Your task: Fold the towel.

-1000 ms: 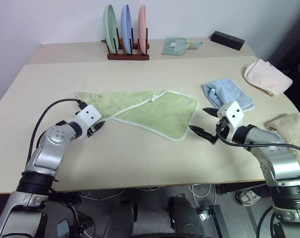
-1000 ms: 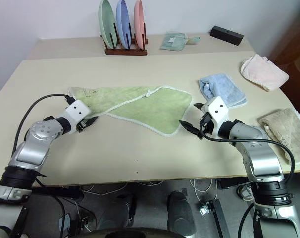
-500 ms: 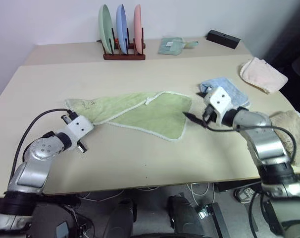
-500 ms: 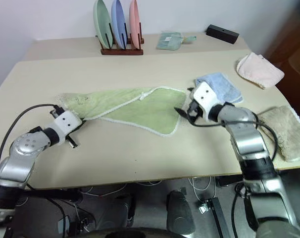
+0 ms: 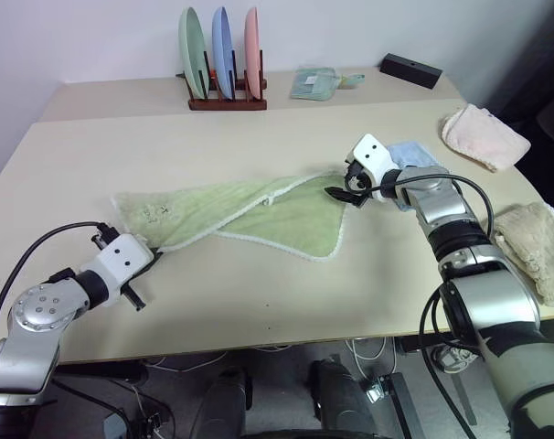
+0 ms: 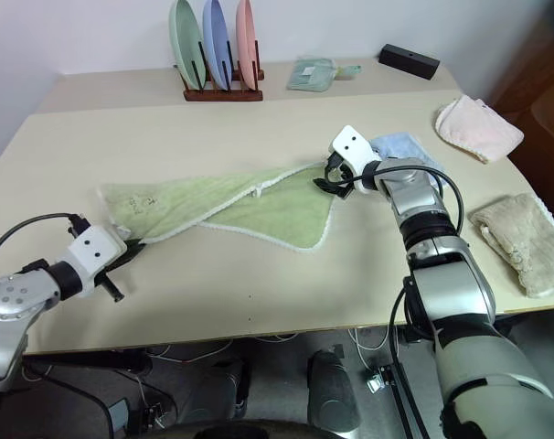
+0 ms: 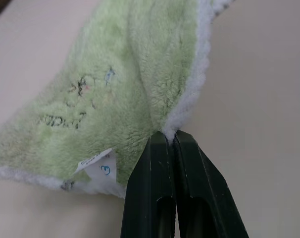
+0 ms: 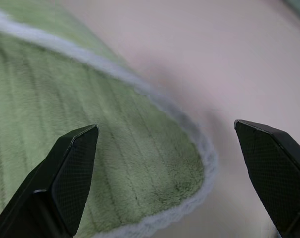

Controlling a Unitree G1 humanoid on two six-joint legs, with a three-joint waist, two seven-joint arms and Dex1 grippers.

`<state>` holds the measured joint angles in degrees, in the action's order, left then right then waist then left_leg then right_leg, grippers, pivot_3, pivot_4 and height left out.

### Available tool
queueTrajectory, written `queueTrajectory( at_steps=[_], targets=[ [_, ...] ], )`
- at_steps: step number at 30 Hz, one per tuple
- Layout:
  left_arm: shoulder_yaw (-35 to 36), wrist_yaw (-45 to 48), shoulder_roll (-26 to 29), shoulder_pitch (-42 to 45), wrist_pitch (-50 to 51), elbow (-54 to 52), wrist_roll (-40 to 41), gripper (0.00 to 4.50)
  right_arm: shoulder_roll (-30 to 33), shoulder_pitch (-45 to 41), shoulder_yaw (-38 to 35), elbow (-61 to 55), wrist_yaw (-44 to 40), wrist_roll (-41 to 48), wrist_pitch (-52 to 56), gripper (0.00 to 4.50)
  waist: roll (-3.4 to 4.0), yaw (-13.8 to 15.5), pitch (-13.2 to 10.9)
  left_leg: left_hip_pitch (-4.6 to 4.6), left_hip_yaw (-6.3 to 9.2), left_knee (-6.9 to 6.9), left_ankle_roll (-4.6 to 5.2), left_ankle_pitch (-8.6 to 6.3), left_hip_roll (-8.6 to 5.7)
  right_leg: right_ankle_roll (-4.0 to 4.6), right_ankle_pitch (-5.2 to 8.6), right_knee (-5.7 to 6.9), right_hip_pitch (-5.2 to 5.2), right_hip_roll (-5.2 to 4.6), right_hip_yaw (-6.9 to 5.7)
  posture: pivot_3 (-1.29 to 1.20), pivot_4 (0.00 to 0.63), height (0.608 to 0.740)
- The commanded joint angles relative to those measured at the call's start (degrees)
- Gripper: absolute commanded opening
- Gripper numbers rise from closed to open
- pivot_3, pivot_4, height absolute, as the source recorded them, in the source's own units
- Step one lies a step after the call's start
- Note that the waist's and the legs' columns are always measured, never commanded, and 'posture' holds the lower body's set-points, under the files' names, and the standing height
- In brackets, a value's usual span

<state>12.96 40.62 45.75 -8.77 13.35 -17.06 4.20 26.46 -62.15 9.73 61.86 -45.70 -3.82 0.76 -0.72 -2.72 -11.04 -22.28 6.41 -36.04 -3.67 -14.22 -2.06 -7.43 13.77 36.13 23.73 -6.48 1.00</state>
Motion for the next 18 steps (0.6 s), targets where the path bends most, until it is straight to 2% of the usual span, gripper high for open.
queueTrajectory(
  at_steps=[1, 5, 6, 8, 14, 18],
  targets=[
    [3.24, 0.54, 0.72, -2.39, -0.49, -2.24, 0.60, 0.03, -0.48, -3.46, -0.97, 5.11, 0.22, -1.10, -2.77, 4.50, 0.00, 0.03, 0.00, 0.00, 0.01, 0.00, 0.00, 0.00, 0.00, 0.00, 0.00, 0.00, 0.00, 0.00, 0.00, 0.00, 0.150, 0.740],
    [4.39, 0.59, 0.66, -4.85, -1.22, -2.16, 0.27, 0.03, -0.80, -5.23, -0.58, 9.04, 0.52, -2.84, -4.12, 4.50, 0.01, 0.08, -0.01, 0.00, 0.00, -0.01, 0.00, 0.00, 0.00, 0.00, 0.00, 0.00, 0.00, 0.00, 0.00, 0.00, 0.150, 0.740],
    [4.46, 0.42, 0.66, -4.96, -1.27, -2.06, 0.11, 0.00, -0.77, -5.48, -0.49, 9.45, 0.50, -3.28, -4.56, 3.94, 0.01, 0.07, -0.01, 0.00, 0.00, -0.01, 0.00, 0.00, 0.00, 0.00, 0.00, 0.01, 0.00, 0.00, 0.00, 0.00, 0.150, 0.740],
    [4.43, 0.09, 0.57, -4.92, -1.18, -2.07, -0.01, 0.00, -0.60, -5.91, -0.46, 9.88, 0.62, -4.00, -5.52, 3.17, 0.01, 0.02, -0.01, 0.00, 0.00, -0.01, 0.00, 0.00, -0.01, 0.01, 0.00, 0.02, 0.00, 0.00, 0.00, 0.00, 0.150, 0.740],
    [3.96, -0.32, 0.25, -4.86, -1.27, -2.08, -0.22, 0.00, 1.47, -4.98, 1.59, 7.49, -0.35, -7.86, -13.84, 0.11, 0.02, -0.09, -0.01, 0.00, 0.00, 0.00, 0.00, 0.00, -0.01, 0.00, 0.00, 0.03, 0.03, 0.01, 0.01, 0.00, 0.150, 0.740],
    [3.57, -0.07, 0.35, -4.52, -1.59, -1.51, -0.12, 0.00, 2.82, -3.35, 2.72, 4.83, -0.54, -9.62, -20.21, 0.11, 0.03, -0.09, -0.01, 0.00, -0.01, 0.00, 0.00, 0.00, -0.01, 0.00, 0.00, 0.03, 0.03, 0.01, 0.01, 0.00, 0.150, 0.740]
  ],
)
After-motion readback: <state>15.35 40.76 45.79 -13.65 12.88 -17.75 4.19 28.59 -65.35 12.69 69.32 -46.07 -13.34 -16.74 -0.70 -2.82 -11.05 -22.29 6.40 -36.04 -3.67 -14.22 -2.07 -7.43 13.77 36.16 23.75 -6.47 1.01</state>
